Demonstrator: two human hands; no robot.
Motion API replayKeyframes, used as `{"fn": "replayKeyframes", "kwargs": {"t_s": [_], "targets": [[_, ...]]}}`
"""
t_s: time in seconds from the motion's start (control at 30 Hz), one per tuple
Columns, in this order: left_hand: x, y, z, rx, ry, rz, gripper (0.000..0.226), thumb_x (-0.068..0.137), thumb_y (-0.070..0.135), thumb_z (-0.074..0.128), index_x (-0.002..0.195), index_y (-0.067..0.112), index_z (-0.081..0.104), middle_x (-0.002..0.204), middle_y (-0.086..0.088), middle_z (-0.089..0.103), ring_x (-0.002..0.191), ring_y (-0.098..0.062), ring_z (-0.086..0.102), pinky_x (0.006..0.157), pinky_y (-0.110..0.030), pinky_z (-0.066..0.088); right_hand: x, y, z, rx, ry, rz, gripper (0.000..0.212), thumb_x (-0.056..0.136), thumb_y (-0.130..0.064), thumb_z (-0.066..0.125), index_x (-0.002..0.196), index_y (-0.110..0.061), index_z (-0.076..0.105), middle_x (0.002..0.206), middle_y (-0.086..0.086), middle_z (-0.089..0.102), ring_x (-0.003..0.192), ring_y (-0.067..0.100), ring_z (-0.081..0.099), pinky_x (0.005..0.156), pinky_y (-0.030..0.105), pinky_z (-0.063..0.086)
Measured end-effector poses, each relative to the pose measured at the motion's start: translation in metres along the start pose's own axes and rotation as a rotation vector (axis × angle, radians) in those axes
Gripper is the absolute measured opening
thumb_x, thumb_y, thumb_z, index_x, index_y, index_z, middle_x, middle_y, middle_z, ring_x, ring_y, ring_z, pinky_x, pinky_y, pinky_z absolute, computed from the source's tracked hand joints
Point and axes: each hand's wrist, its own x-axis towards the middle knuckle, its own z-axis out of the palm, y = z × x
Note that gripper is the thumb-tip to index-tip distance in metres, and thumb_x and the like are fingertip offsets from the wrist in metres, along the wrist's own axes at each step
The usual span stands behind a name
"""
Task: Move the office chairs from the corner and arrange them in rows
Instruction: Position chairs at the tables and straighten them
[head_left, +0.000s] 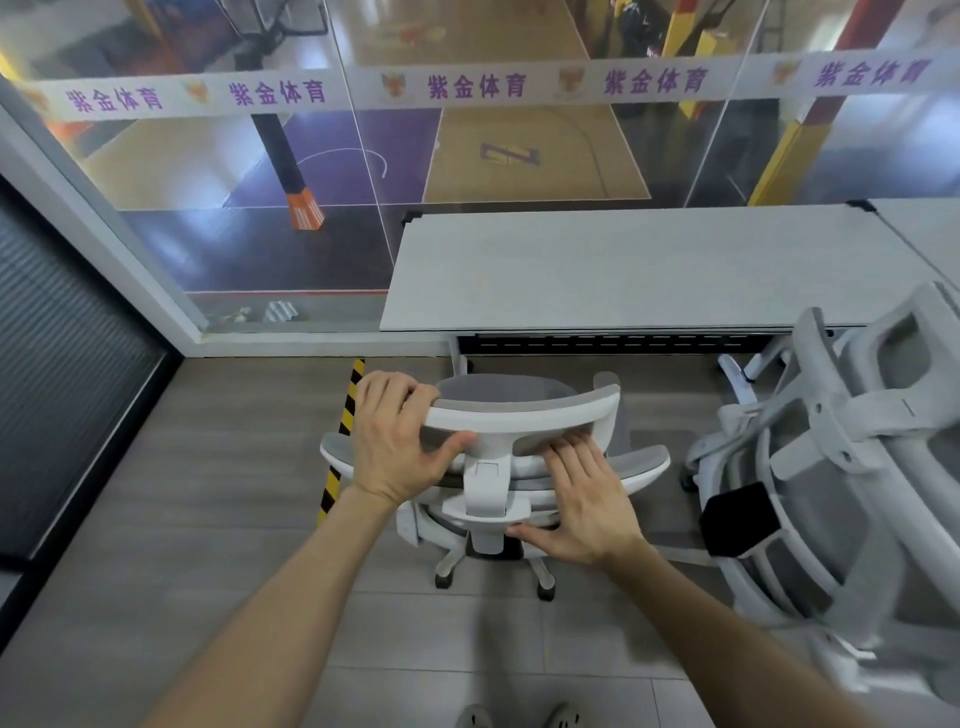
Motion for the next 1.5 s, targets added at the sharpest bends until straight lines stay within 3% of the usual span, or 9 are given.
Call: {"fn": "replayKeyframes", "kwargs": {"t_s": [0.17,0.5,0.7,1.5], "targets": [[-0.001,0.004,0.003,-0.014,0.022,0.01,0.062,0.092,0.071,0.062,0.09,0.009,0.069,0.092,-0.009,0.059,0.088,-0.031,0.055,0.087,-0.052,0.045,-0.008,0.0,0.001,0.006,0.002,0.011,0.115,0.083,-0.093,0.061,0.149,0.001,0.057,0.147,0.016,0.059,0.144,0.039,0.051,0.131,0.055,0.03],[0.007,0.022,0.014,-0.038,0.042,0.029,0.074,0.1,0.077,0.048,0.09,0.007,0.069,0.091,-0.011,0.058,0.087,-0.031,0.054,0.088,-0.049,0.044,-0.015,0.014,-0.007,0.013,0.045,0.016,0.112,0.082,-0.091,0.065,0.145,0.002,0.059,0.143,0.016,0.06,0.14,0.039,0.054,0.129,0.055,0.033],[0.014,0.036,0.028,-0.02,0.016,0.031,0.063,0.092,0.069,0.065,0.093,0.007,0.07,0.091,-0.011,0.058,0.087,-0.032,0.054,0.087,-0.049,0.044,-0.019,0.038,-0.012,-0.015,0.024,0.014,0.112,0.083,-0.091,0.063,0.144,0.002,0.06,0.142,0.017,0.06,0.139,0.041,0.054,0.13,0.055,0.032],[0.005,0.066,0.023,0.023,-0.047,-0.012,0.064,0.097,0.073,0.064,0.095,0.008,0.069,0.092,-0.008,0.055,0.087,-0.031,0.052,0.088,-0.05,0.045,-0.033,0.059,-0.021,-0.05,-0.028,0.002,0.112,0.082,-0.095,0.057,0.145,-0.002,0.06,0.146,0.015,0.058,0.144,0.039,0.05,0.132,0.054,0.028]]}}
